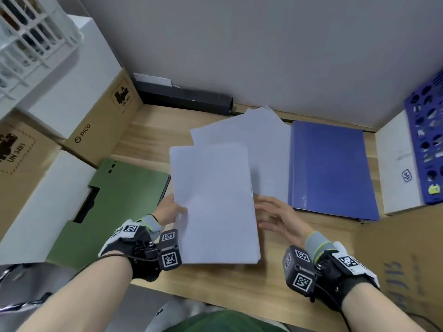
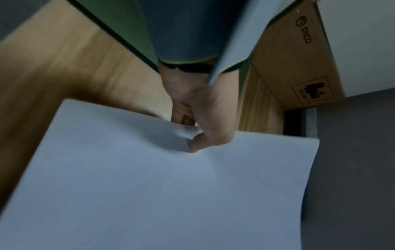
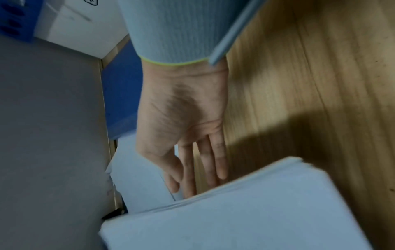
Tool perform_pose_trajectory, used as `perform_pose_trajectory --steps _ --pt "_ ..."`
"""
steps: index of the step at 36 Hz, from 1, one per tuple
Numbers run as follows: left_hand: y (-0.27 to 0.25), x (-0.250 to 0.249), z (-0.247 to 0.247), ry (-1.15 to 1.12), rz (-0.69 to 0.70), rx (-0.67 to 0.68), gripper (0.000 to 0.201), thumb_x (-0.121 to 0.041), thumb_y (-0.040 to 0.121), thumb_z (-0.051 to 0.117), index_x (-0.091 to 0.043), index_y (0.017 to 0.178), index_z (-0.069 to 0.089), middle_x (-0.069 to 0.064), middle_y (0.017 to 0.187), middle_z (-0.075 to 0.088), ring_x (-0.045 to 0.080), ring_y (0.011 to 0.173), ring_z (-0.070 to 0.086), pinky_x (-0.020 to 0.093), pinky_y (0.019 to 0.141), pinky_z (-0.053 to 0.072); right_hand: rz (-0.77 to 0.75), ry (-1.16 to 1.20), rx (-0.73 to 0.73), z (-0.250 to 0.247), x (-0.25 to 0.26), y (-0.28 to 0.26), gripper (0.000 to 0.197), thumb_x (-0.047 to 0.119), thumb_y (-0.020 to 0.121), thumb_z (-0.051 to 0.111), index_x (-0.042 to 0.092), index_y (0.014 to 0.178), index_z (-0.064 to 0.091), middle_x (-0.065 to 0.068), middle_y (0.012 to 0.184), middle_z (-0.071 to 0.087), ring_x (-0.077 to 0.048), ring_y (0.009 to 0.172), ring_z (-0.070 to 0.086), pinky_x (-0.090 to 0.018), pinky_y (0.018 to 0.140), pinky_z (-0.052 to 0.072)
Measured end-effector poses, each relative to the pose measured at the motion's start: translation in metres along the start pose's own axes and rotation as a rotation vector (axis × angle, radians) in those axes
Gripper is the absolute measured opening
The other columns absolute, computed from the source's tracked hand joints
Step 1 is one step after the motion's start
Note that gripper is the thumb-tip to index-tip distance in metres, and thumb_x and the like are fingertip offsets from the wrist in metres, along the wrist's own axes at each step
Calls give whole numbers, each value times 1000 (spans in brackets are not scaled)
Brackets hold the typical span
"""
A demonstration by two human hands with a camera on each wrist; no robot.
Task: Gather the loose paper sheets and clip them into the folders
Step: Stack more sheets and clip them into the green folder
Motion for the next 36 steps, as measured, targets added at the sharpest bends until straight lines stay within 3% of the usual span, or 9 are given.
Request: perform_pose_trajectory --steps 2,4,8,16,21,24,28,31,36 --pt "-7 16 0 89 -69 84 42 23 83 38 -3 111 54 -10 47 59 -1 34 48 11 34 33 33 -54 58 7 -8 3 31 19 91 62 19 122 61 -7 119 68 -24 93 66 -43 90 54" --pt "-10 29 0 155 -117 151 39 18 81 47 -8 109 57 3 77 69 10 57 61 18 45 44 80 -123 104 17 -16 5 35 27 91 63 23 125 59 -3 121 67 -21 99 66 -43 91 53" --pt "-11 42 -5 156 -136 173 51 10 75 56 -7 123 54 11 120 64 30 109 61 43 91 51 173 -134 131 40 -35 15 49 30 82 69 16 128 56 -2 121 68 -23 115 62 -46 105 44" --pt "-18 52 -25 64 -133 159 56 14 85 44 -14 134 45 9 127 59 28 114 57 33 87 50 238 -54 55 90 -58 36 23 2 96 49 8 115 58 -10 108 68 -26 99 64 -35 85 54" --pt "-19 51 -49 63 -87 127 63 -2 69 51 -12 132 49 8 126 61 25 113 57 36 94 46 279 -46 -61 119 -70 53 21 11 94 57 6 114 60 -13 100 70 -30 90 66 -41 81 54" --pt "-14 52 -73 54 -66 97 42 1 89 48 -10 129 49 4 119 59 20 105 56 28 87 46 274 -60 -66 137 -73 56 26 12 95 57 5 119 57 -13 106 69 -30 94 66 -39 75 54" --pt "-1 66 -127 34 -103 -98 28 -9 96 45 -10 124 51 7 113 58 13 87 53 18 65 44 271 -89 -95 149 -77 55 31 9 96 53 1 126 53 -16 107 67 -31 88 65 -37 67 55" --pt "4 66 -184 92 -48 -249 36 -5 95 44 -9 130 51 7 130 53 14 102 50 17 69 40 271 -109 -136 162 -80 55 28 7 96 51 1 124 53 -13 97 67 -29 80 66 -31 54 56" --pt "3 71 -242 214 -35 -389 40 -6 93 45 -19 130 53 3 128 53 6 82 53 25 82 41 301 -130 -218 169 -87 55 34 8 97 51 -8 126 51 -14 93 66 -29 77 64 -25 43 53"
Point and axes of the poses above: each hand's wrist, its own y-axis towards the middle knuckle, its own z-axis out of the palm, x = y × z, the point moved 8 cm from there along y, towards the middle knuckle
